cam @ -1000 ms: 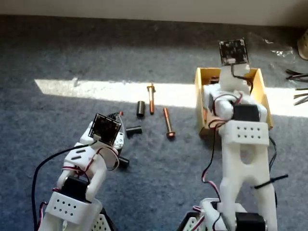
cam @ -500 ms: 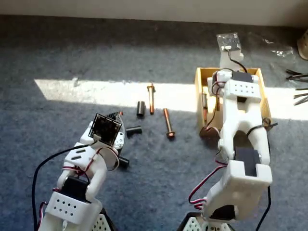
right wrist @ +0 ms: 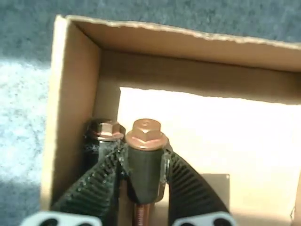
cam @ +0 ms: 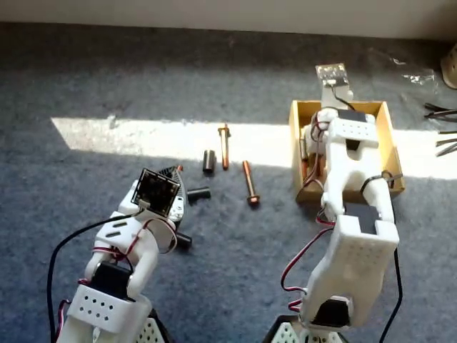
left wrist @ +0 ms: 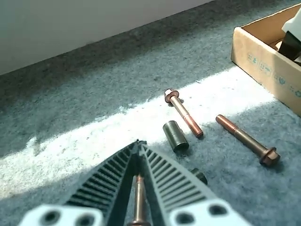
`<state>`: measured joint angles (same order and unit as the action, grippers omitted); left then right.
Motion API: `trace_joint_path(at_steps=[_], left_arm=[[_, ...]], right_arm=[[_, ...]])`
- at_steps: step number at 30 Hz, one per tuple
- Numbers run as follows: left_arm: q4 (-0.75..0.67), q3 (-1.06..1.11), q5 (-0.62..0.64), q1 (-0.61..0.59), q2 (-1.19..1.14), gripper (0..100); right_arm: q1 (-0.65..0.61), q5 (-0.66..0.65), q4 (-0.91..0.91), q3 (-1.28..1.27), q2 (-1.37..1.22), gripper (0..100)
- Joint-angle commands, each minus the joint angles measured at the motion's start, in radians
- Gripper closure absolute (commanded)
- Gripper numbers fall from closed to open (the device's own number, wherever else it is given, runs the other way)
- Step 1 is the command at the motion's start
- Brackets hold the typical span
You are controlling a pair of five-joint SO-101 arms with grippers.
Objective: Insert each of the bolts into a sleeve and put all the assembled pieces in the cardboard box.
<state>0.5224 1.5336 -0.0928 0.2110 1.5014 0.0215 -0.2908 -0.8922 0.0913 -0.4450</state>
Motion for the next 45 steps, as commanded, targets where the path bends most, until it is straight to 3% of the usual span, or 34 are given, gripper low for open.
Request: trace_joint_path(at_steps=[1, 9, 19, 27, 35, 41, 45], left_arm=[[-0.025, -0.005, -0.006, 0.016, 0.013, 99], [-0.026, -0.001, -0.008, 0.016, 0.013, 99], [-0.037, 0.001, -0.008, 0.016, 0.013, 99], [-0.037, 0.001, -0.008, 0.015, 0.013, 99], [-0.037, 0.001, -0.008, 0.015, 0.013, 99], [-0.037, 0.001, -0.008, 0.015, 0.013, 99], [-0.037, 0.001, -0.008, -0.004, 0.013, 99]], right_arm=[[0.013, -0.012, -0.002, 0.051, 0.019, 98.7], [0.018, -0.009, 0.001, 0.050, 0.019, 83.6], [0.025, -0.009, -0.004, 0.056, 0.044, 83.6], [-0.018, -0.006, -0.008, 0.045, 0.305, 83.6], [-0.096, -0.006, -0.219, 0.019, 0.564, 83.8], [-0.151, -0.005, -0.309, 0.019, 0.677, 97.4], [-0.213, -0.005, -0.394, 0.019, 0.731, 98.1]])
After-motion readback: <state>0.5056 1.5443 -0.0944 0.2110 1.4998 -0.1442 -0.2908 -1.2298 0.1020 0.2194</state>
